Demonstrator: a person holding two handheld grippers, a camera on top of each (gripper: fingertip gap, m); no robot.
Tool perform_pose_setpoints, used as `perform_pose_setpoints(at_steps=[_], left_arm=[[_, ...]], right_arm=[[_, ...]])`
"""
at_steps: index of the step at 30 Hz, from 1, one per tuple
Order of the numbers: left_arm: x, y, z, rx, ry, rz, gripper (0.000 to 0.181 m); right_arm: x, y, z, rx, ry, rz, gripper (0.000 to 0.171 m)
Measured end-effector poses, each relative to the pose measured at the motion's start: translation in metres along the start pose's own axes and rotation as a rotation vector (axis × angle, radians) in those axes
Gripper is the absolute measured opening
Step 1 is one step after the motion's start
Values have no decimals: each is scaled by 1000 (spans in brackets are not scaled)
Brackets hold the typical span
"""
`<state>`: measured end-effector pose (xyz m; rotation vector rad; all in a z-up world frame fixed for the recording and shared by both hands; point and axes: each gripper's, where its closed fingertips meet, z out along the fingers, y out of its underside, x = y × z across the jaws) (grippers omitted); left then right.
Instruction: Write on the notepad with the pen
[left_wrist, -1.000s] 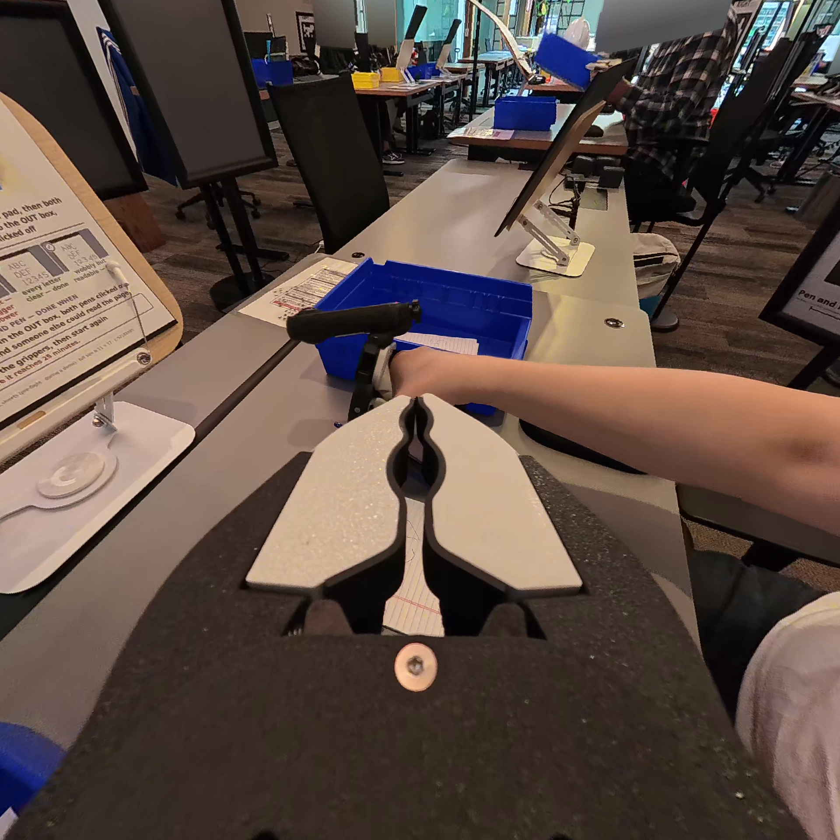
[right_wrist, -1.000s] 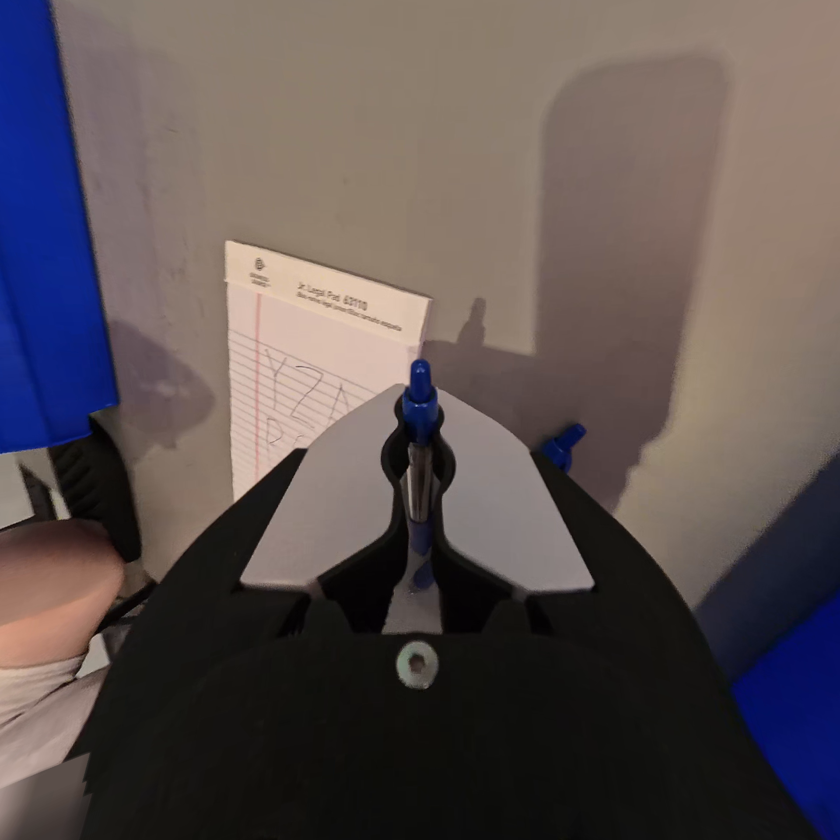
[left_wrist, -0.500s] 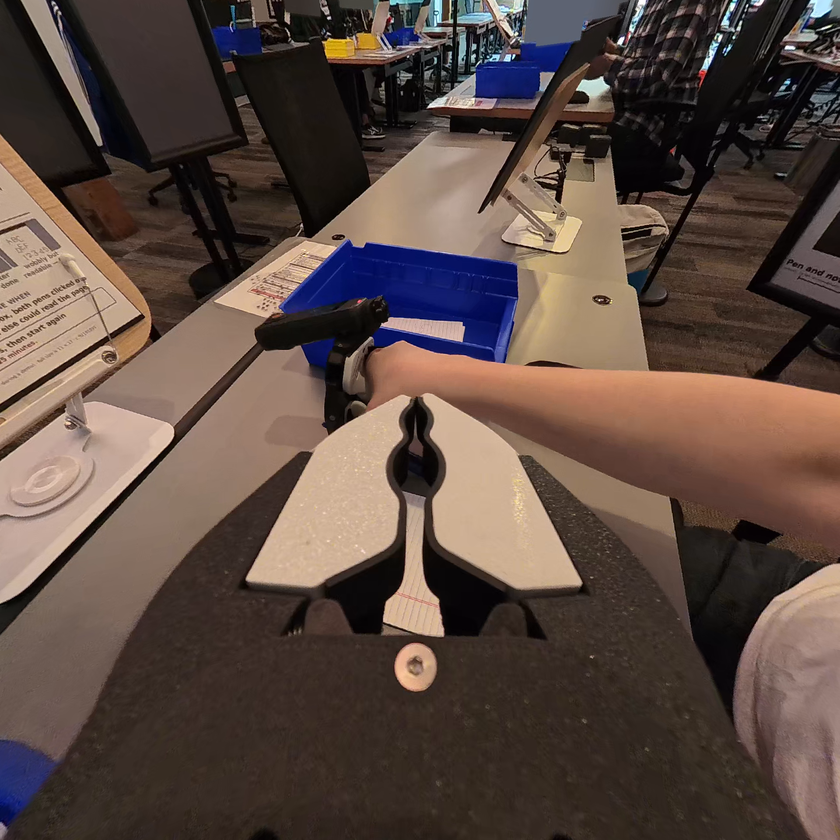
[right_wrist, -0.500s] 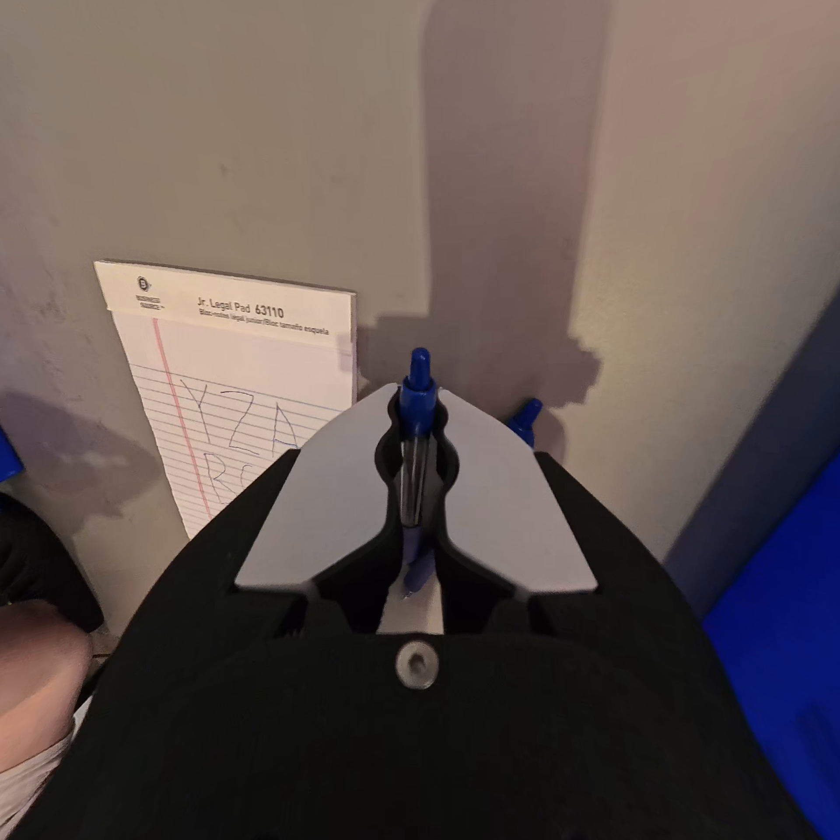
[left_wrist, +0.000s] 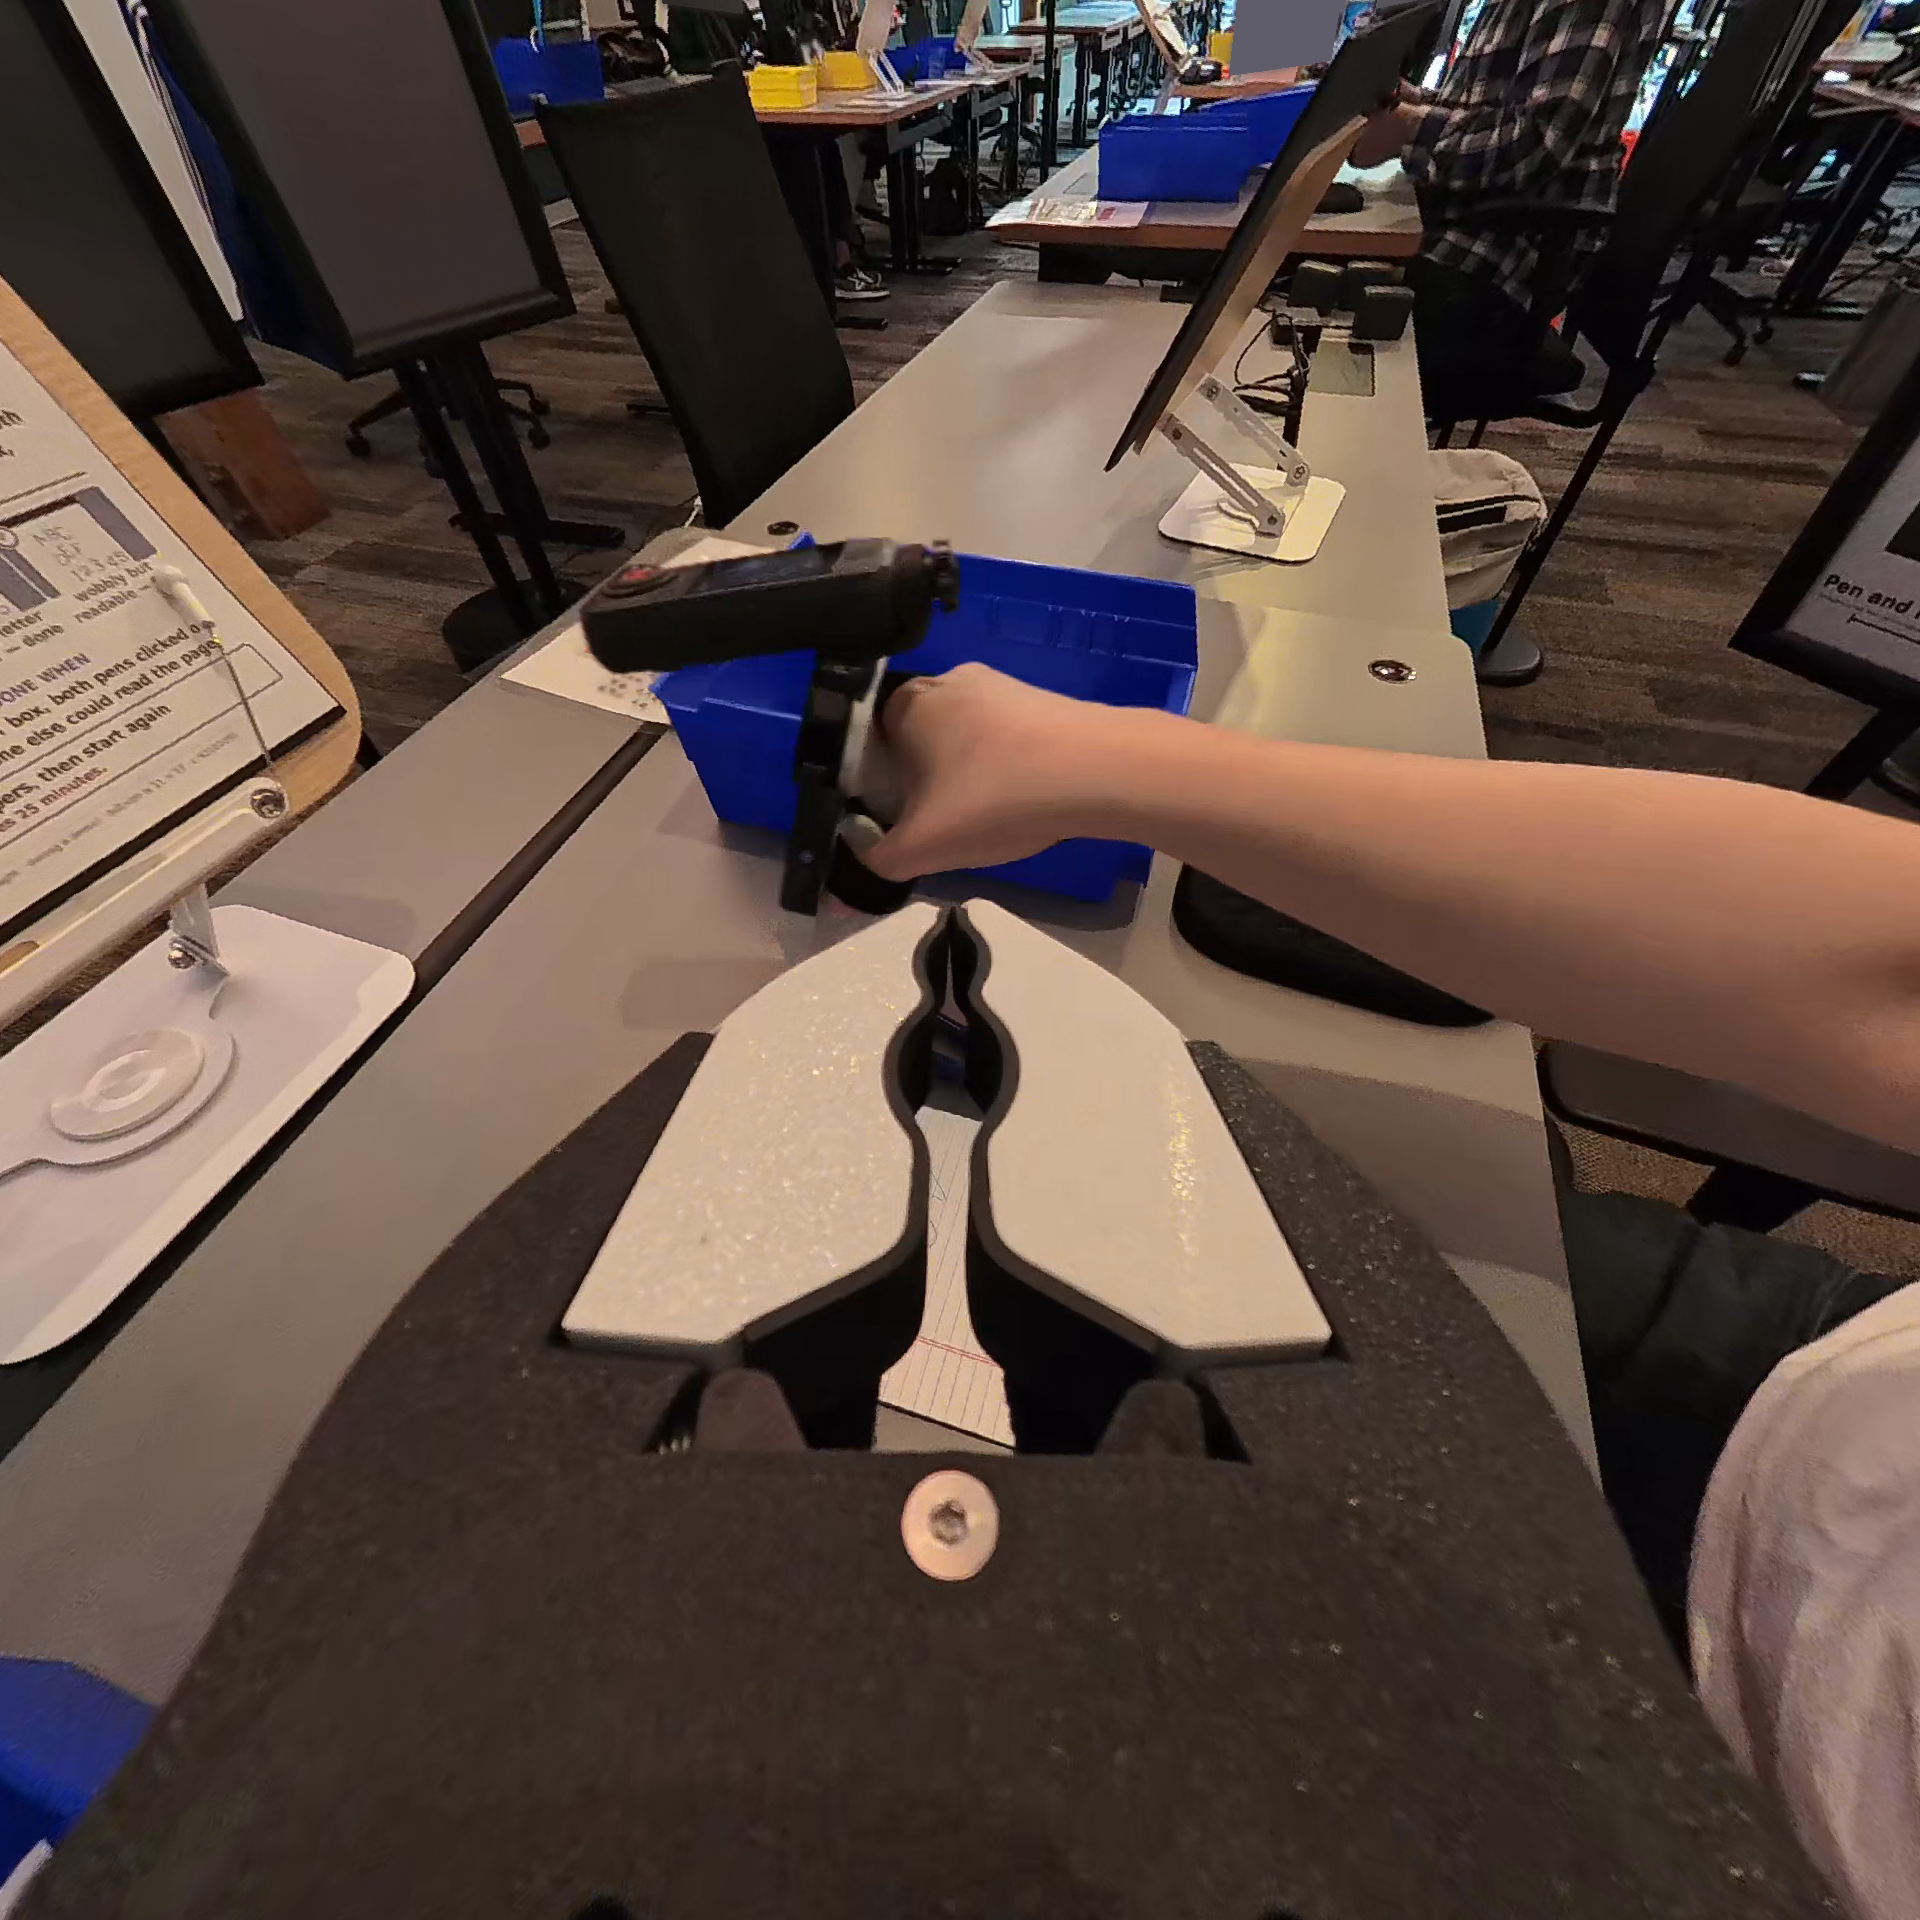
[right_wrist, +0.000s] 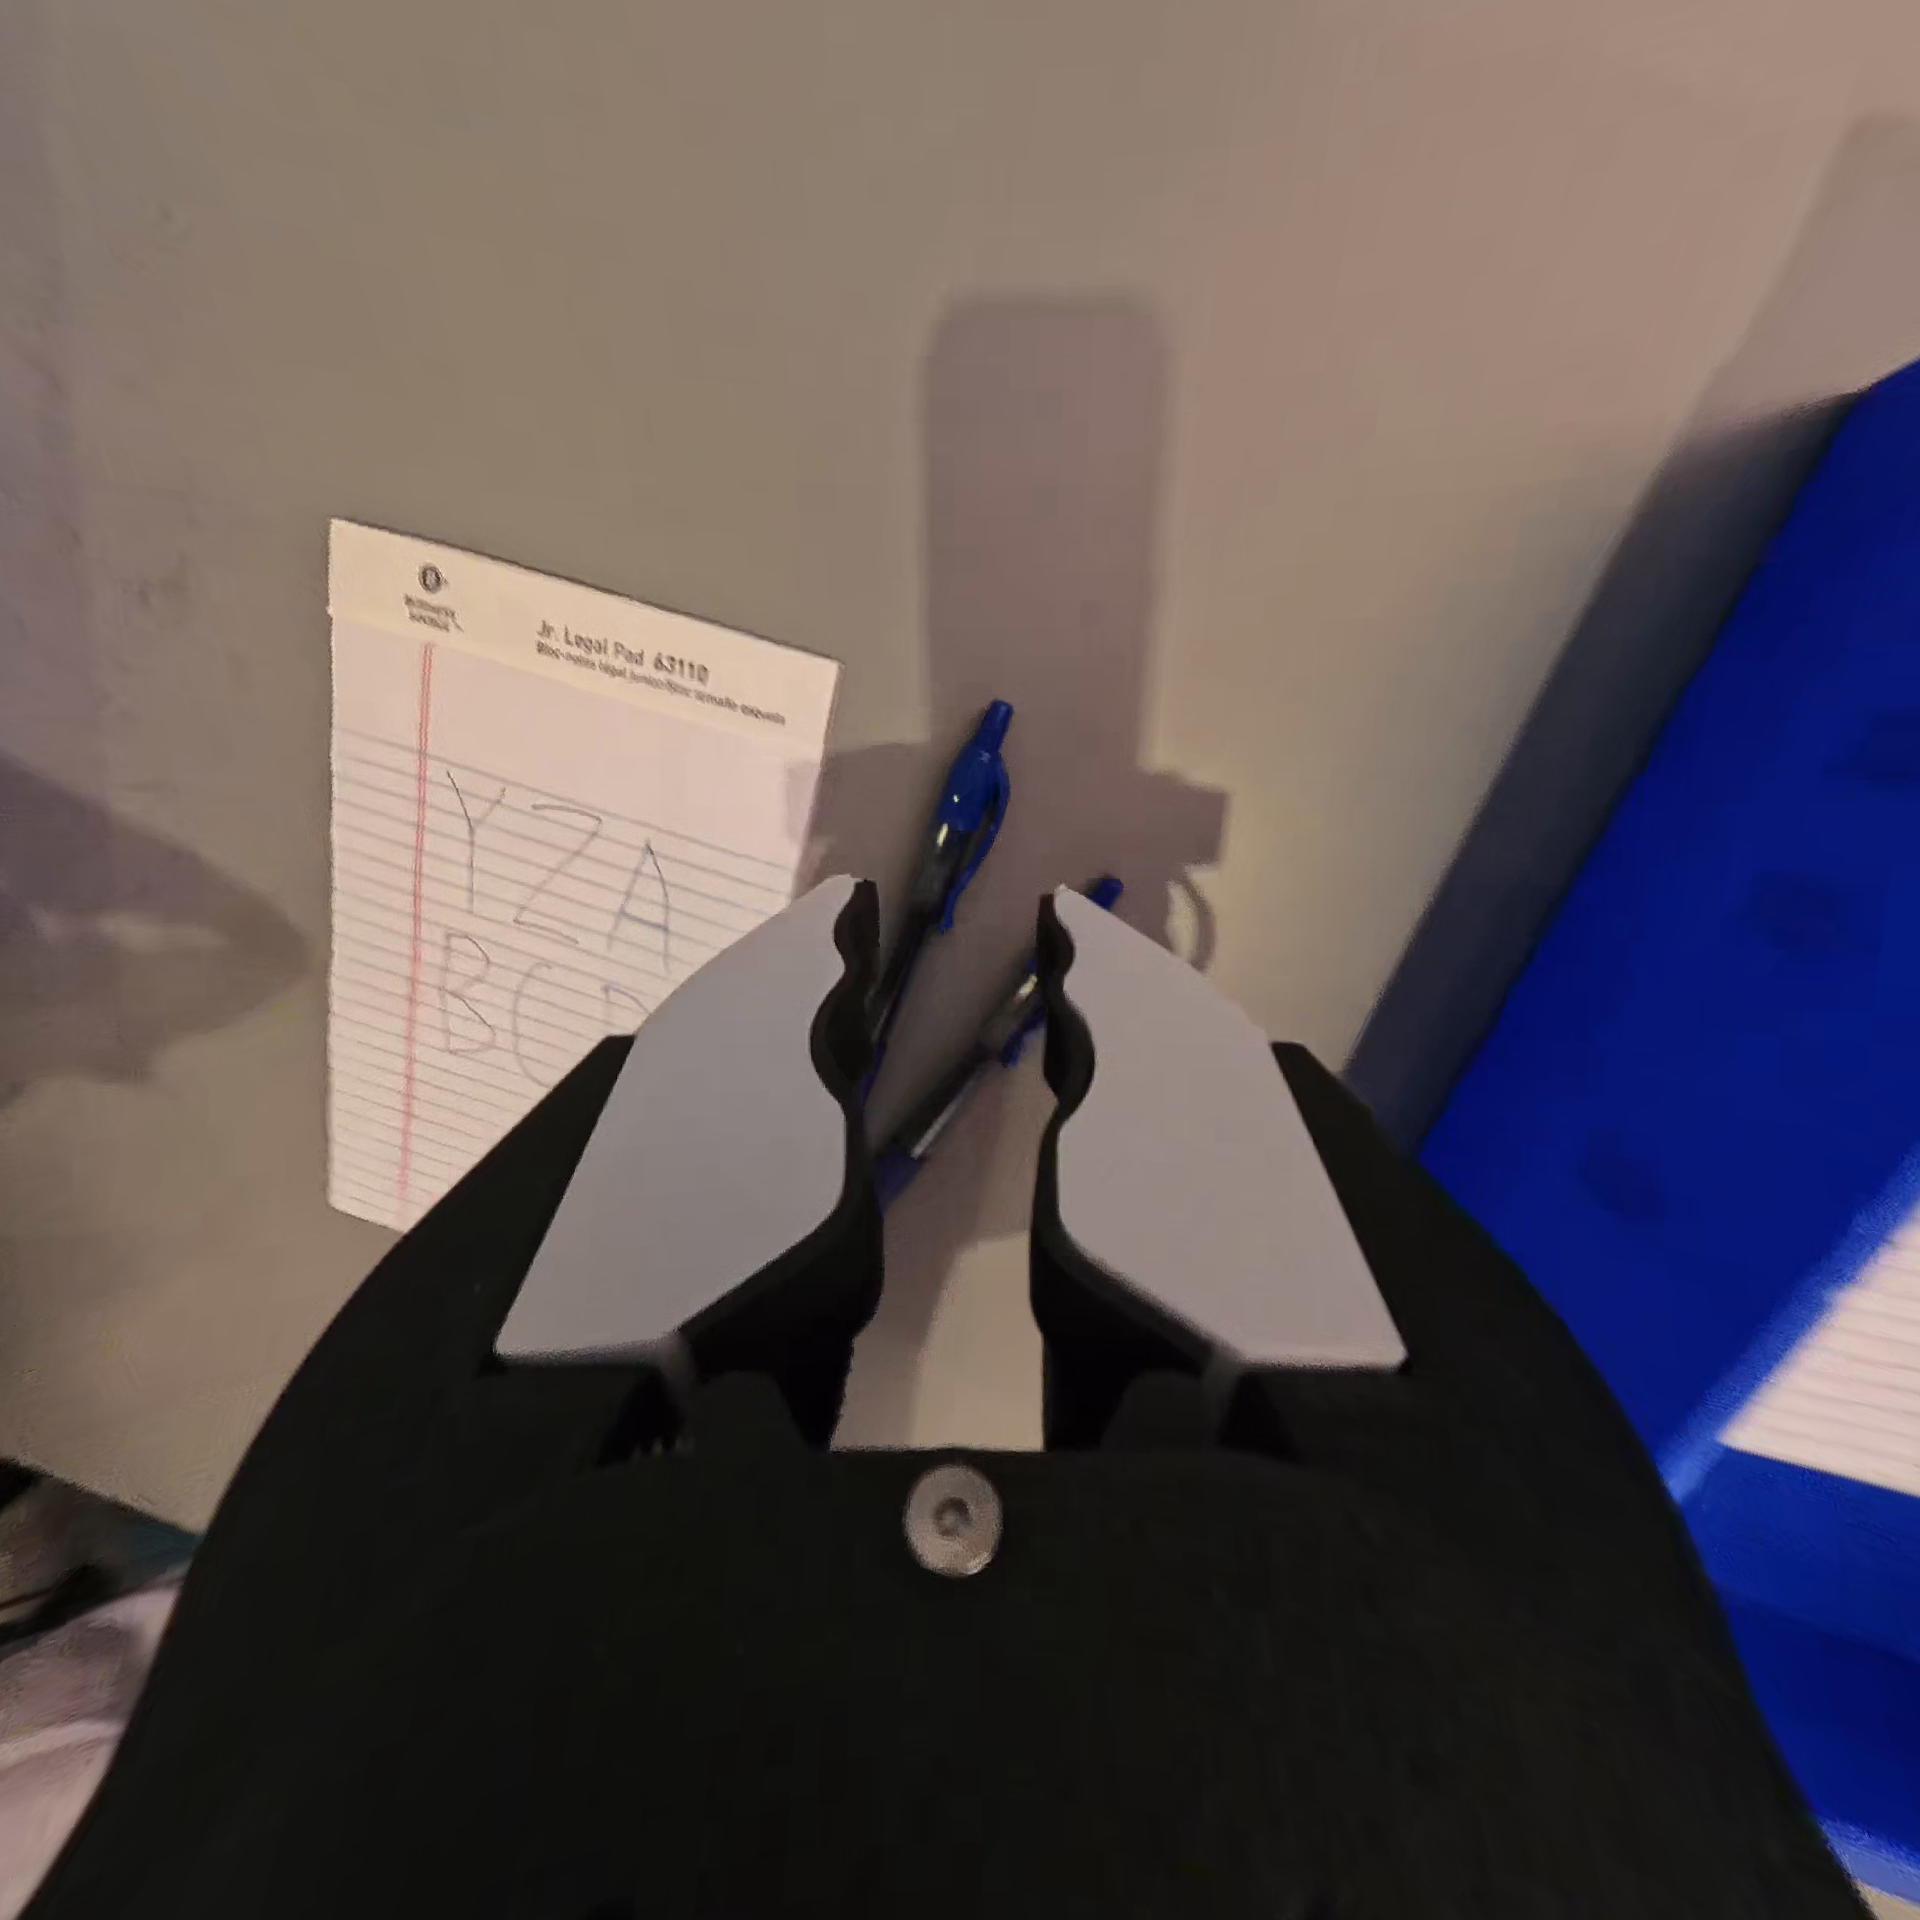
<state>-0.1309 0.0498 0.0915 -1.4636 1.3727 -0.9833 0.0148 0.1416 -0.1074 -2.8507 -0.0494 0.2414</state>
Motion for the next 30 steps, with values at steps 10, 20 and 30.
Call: perform_pose_setpoints(at_steps=[10,20,30], left_arm=[[-11,4,-1,-15,-39,-1,0],[-21,9,-2,-43,-87,9,0],[-40,10,-17,-54,-178,20,0]], right_arm=[[20,41,21,-3,88,-17,31],[26,46,37,-76,162,-58,24],[29,42,38,-107,141,-187,18]])
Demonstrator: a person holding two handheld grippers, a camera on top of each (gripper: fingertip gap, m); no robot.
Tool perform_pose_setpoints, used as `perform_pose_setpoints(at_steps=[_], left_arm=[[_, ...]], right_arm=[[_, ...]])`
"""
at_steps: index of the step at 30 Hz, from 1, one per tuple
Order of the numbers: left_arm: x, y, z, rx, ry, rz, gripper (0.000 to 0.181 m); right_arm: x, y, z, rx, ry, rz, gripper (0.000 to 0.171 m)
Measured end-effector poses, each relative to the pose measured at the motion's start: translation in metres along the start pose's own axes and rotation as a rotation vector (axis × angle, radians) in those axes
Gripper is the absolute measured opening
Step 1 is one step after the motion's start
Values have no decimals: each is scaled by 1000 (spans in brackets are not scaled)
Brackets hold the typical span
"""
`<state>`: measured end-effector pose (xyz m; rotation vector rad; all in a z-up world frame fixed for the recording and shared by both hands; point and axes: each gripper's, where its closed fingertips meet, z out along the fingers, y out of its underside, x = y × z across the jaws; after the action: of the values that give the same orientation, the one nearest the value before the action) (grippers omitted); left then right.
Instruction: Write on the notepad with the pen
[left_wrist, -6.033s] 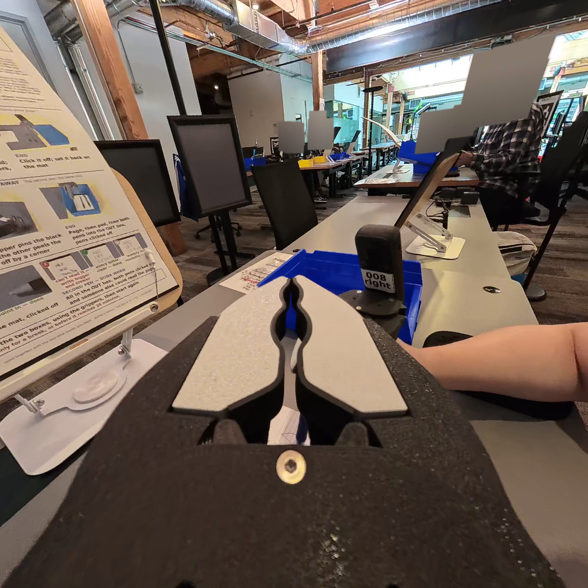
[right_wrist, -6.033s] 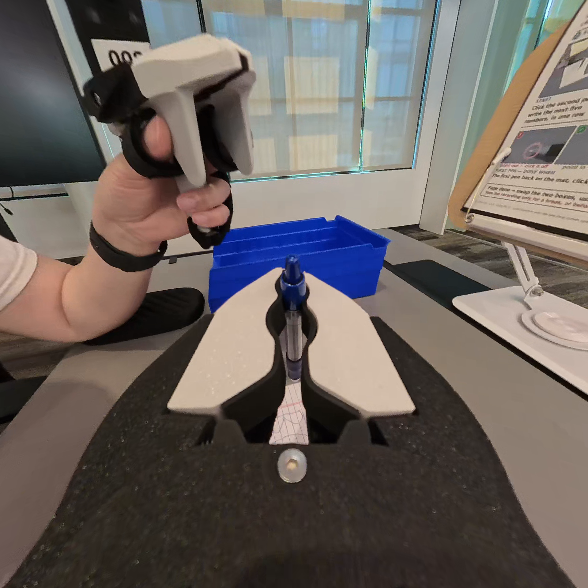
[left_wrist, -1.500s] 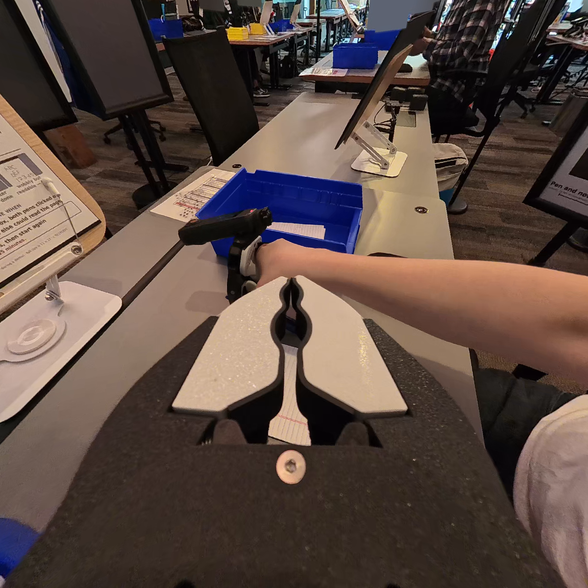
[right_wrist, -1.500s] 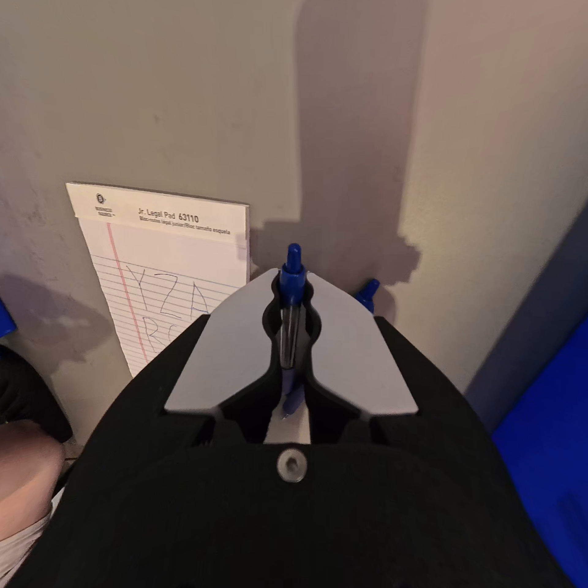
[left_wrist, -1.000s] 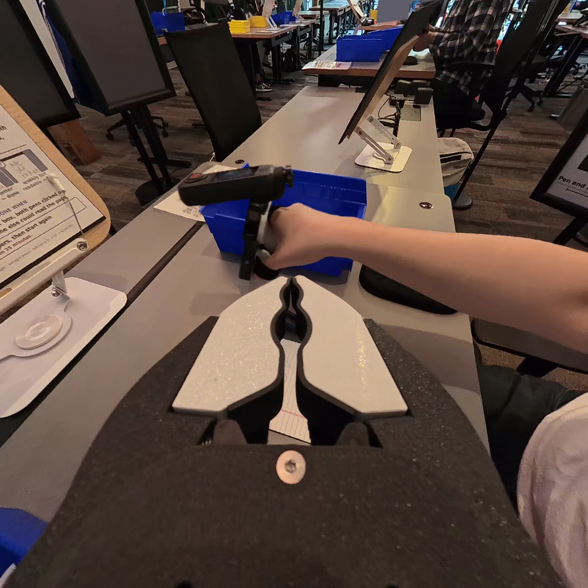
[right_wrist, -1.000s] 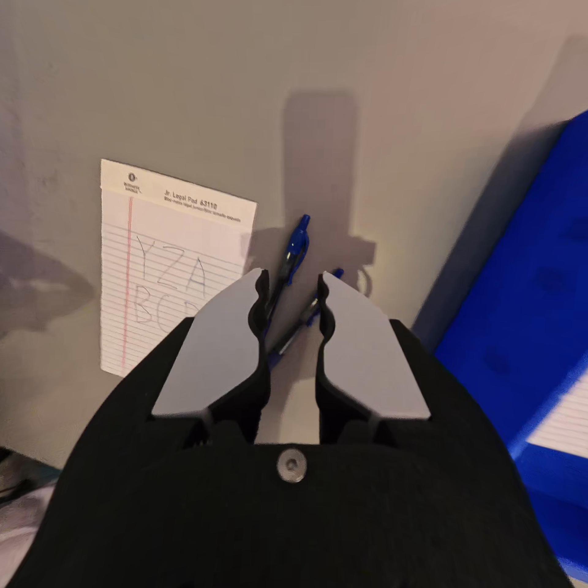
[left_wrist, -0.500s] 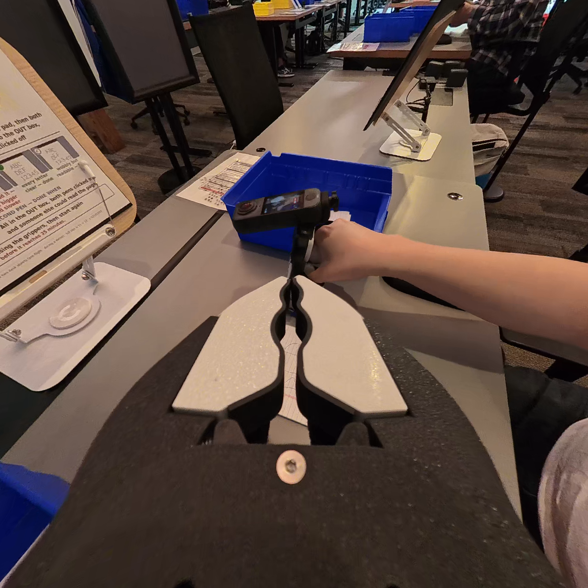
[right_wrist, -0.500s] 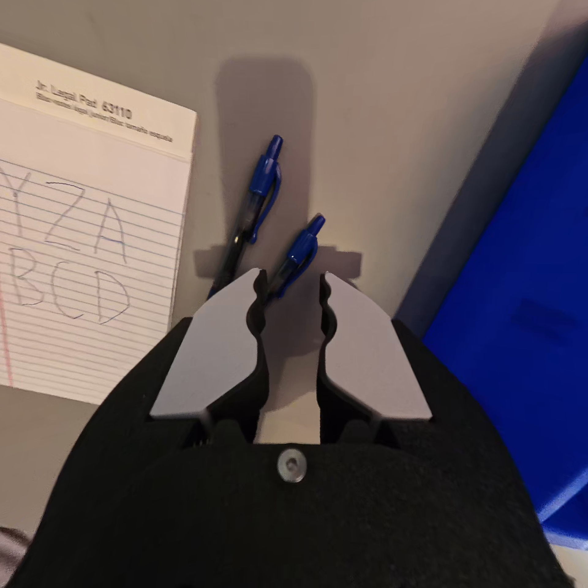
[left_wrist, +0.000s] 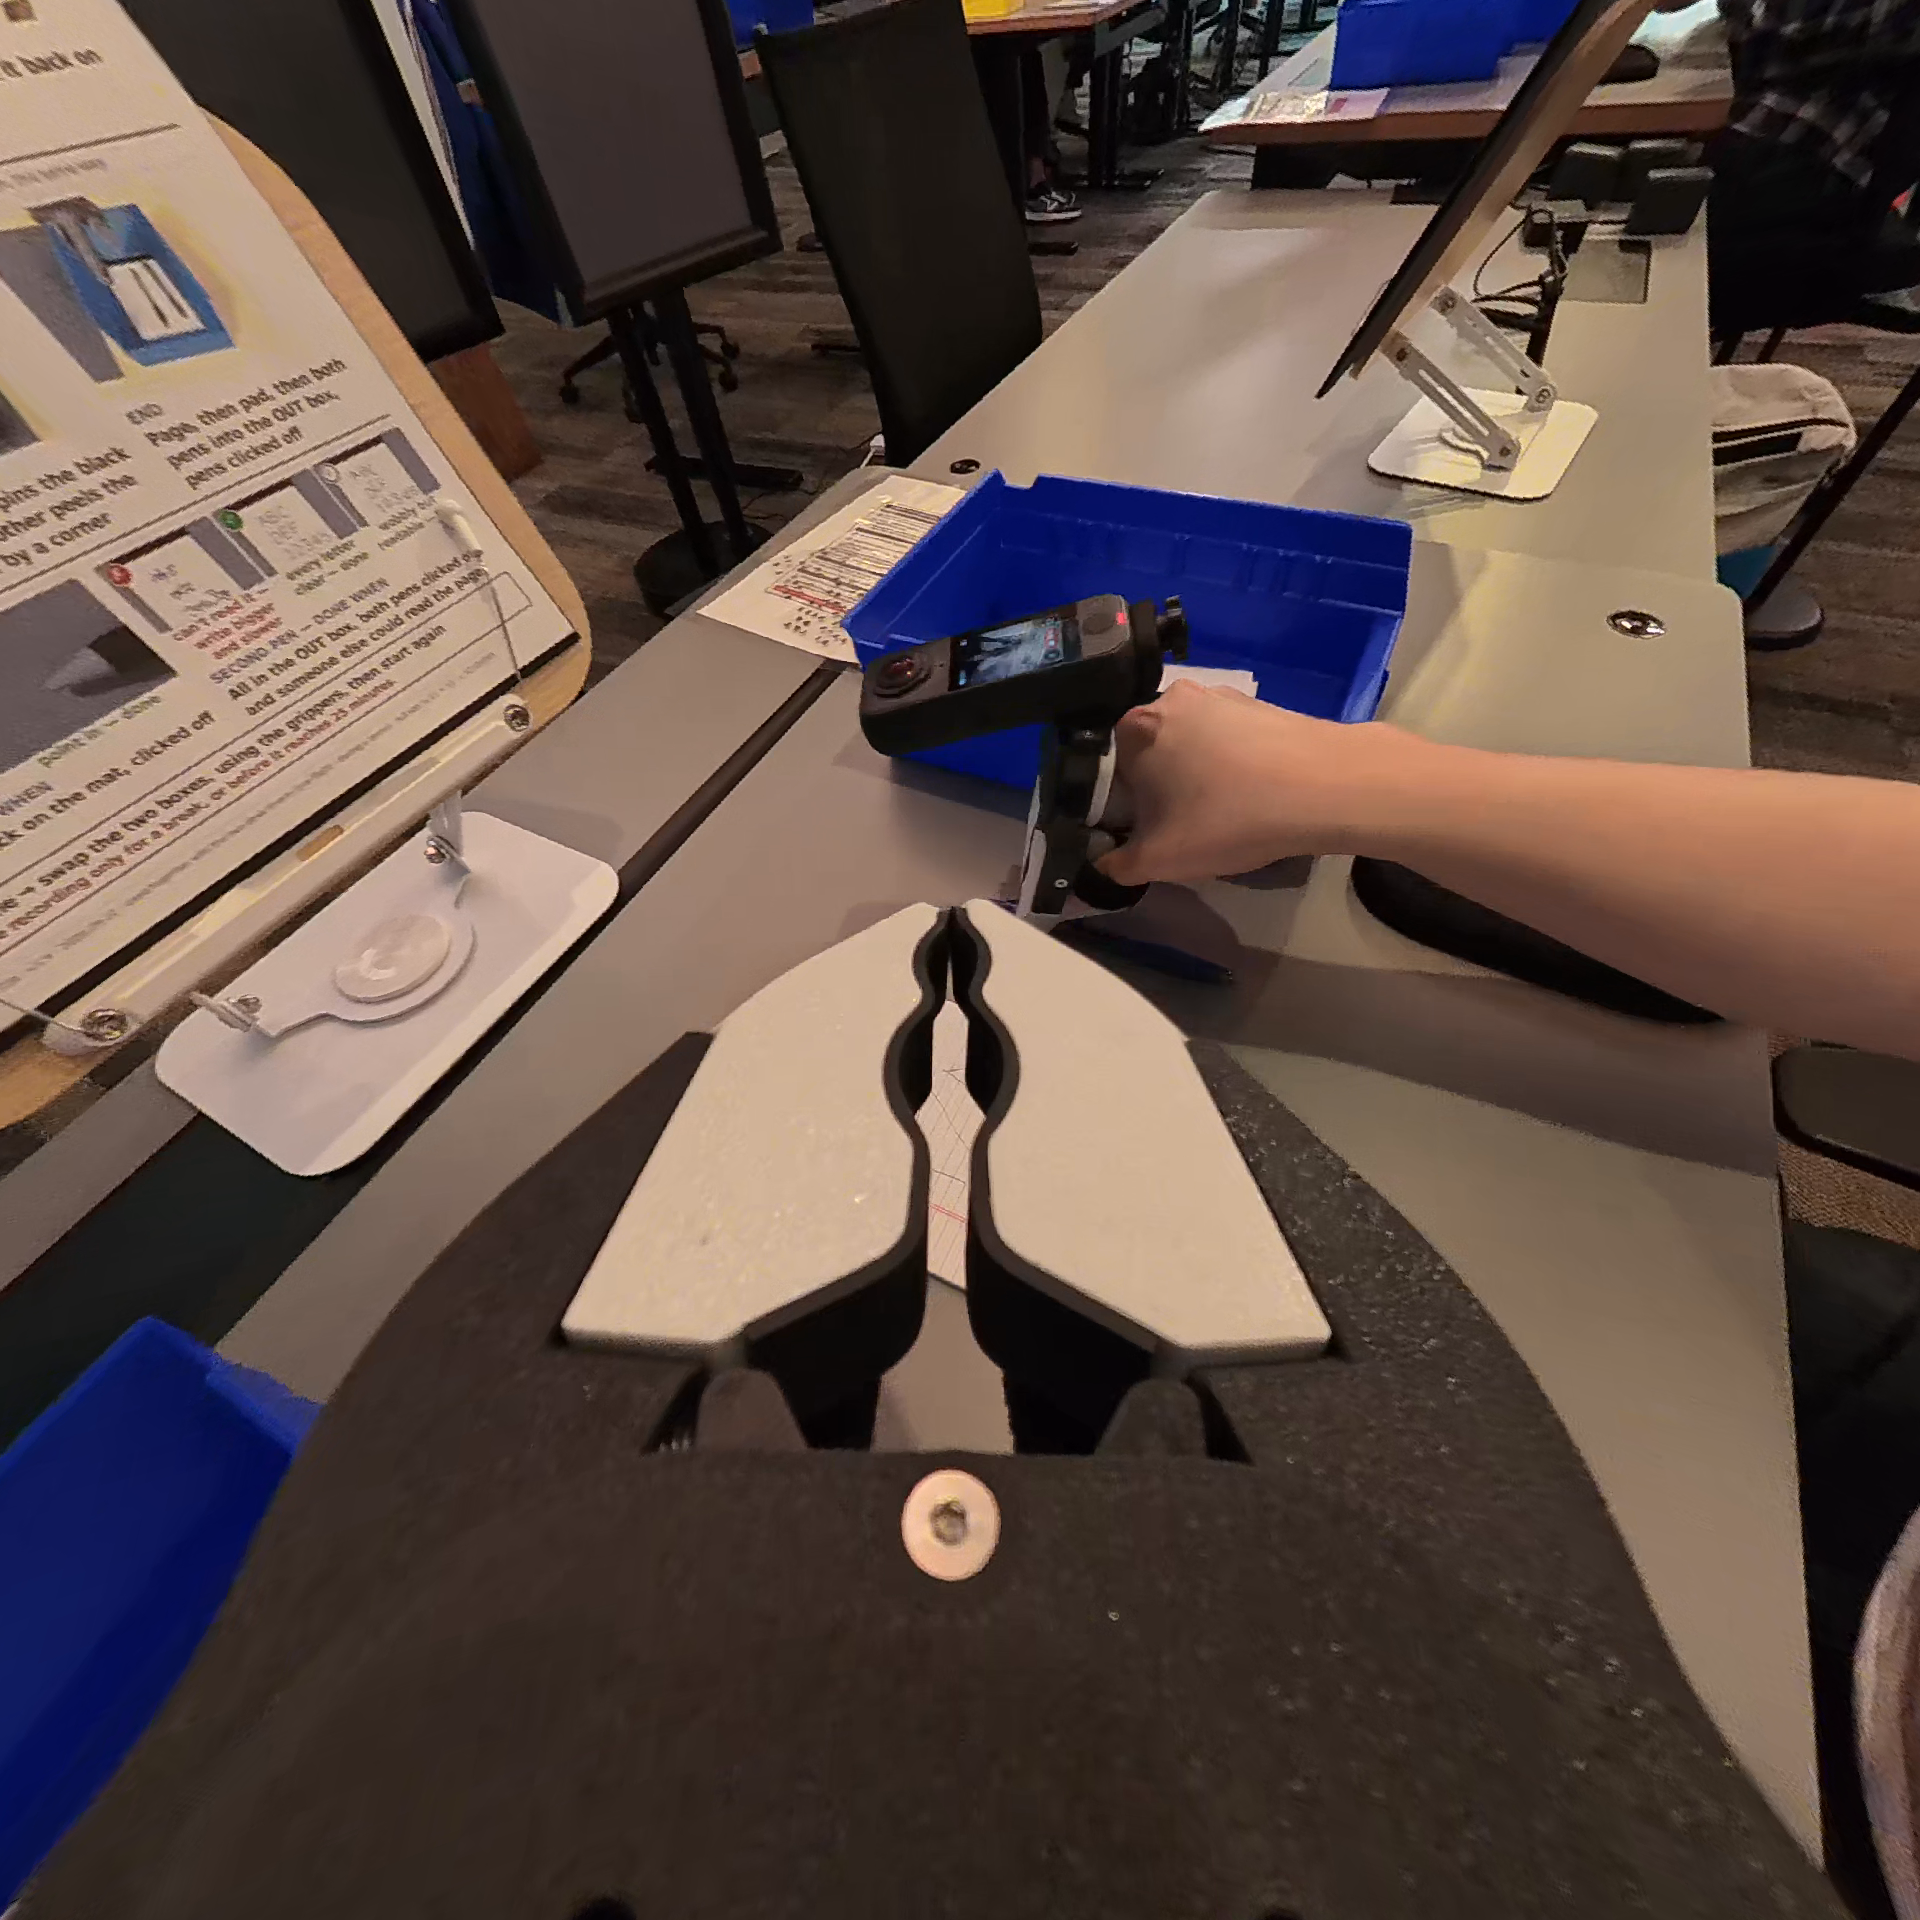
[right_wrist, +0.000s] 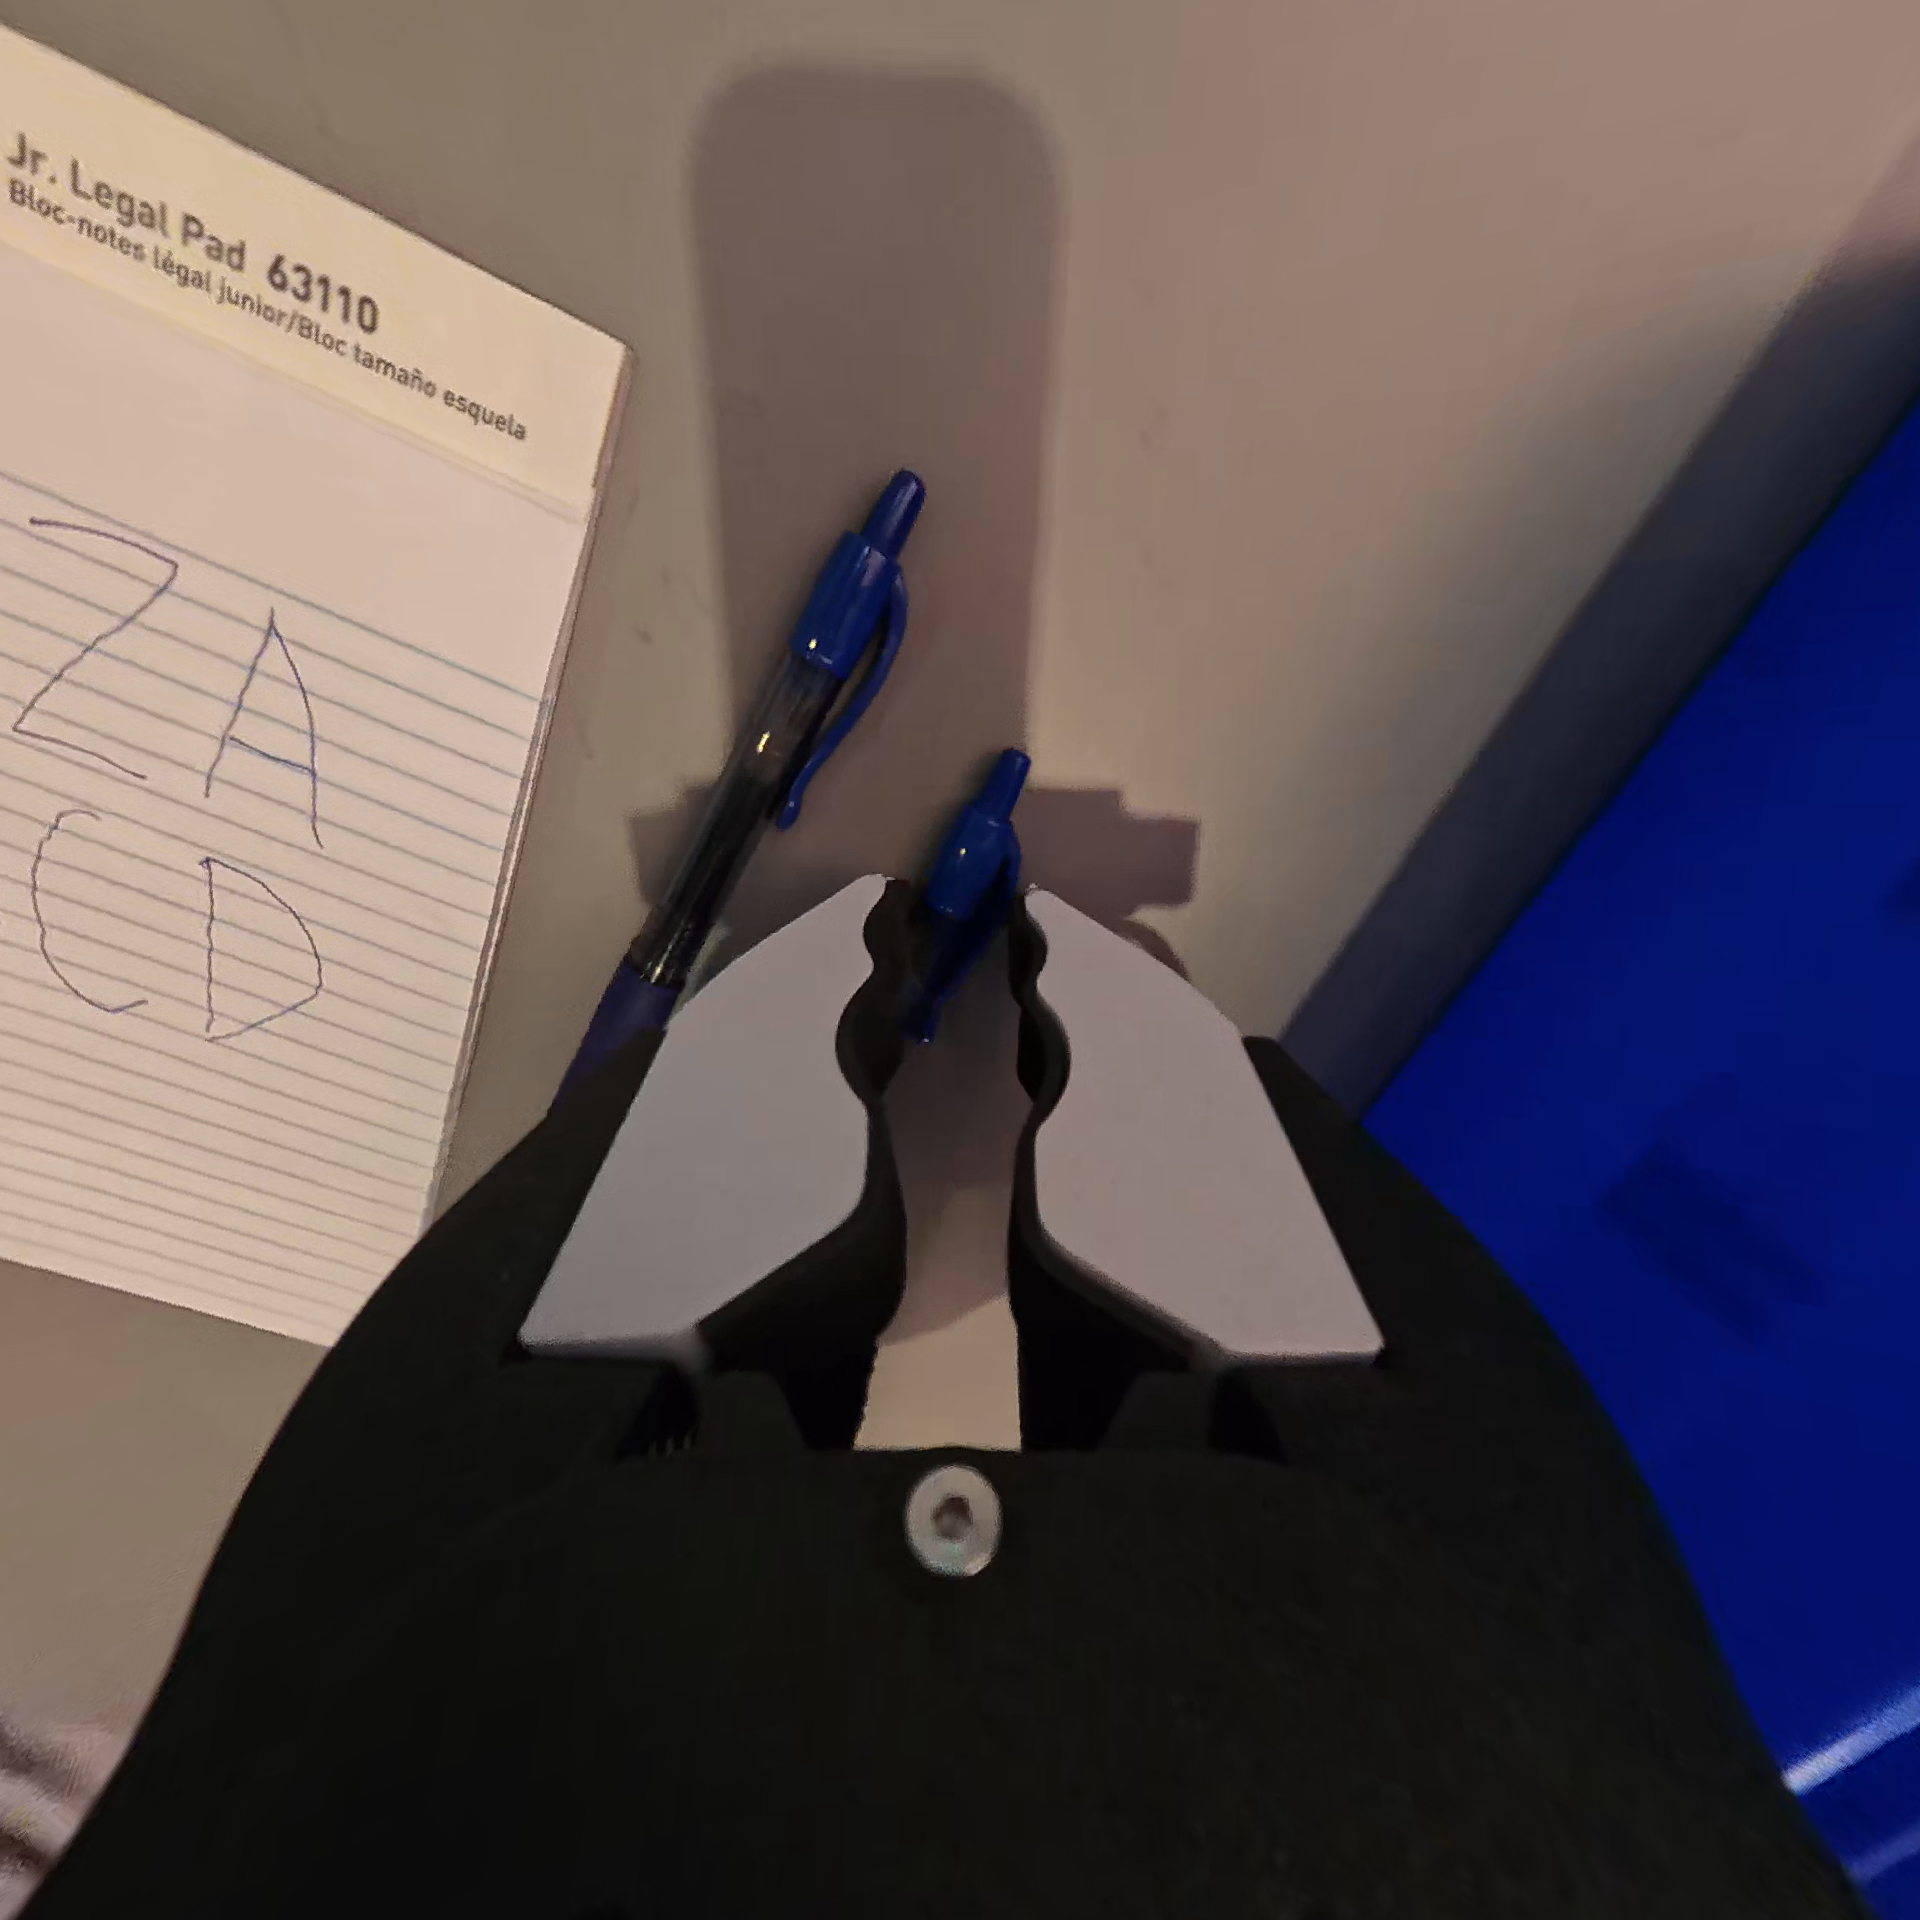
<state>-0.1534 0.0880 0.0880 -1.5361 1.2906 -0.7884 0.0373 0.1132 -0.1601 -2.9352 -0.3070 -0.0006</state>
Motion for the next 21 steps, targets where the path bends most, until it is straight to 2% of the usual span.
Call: perform_pose_setpoints(at_steps=[9,13,21], left_arm=[[-12,-2,-8,12,-62,10,0],[-10,1,-2,-4,-53,32,0],[-29,5,10,2,-149,36,0]], right_arm=[[7,-18,3,58,-40,-115,17],[7,-22,4,50,-68,-114,17],[6,-21,4,10,-30,-187,18]])
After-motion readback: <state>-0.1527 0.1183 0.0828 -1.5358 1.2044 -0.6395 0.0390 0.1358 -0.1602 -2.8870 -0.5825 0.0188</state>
